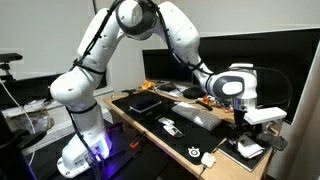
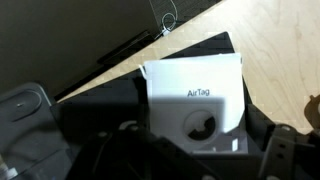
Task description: Move the white box to the left.
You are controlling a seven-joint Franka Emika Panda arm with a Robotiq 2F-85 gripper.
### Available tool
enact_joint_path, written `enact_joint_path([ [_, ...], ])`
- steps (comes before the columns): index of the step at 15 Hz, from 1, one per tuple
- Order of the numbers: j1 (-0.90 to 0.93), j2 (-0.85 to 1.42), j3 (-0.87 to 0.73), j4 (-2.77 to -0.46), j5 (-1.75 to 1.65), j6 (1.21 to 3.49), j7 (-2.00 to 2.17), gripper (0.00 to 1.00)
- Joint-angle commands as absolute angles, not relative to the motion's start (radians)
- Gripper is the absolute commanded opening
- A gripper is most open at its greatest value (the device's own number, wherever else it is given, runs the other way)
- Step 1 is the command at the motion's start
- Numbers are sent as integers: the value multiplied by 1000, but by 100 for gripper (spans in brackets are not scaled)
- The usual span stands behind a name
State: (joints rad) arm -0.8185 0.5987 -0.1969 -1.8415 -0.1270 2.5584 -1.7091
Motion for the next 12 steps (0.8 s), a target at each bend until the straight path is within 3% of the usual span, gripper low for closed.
enact_joint_path([
  [1,-841,463,-178,-1982,-109,2614,-1749,68],
  [12,-769,225,-228,-2215,-111,2582,-1670,68],
])
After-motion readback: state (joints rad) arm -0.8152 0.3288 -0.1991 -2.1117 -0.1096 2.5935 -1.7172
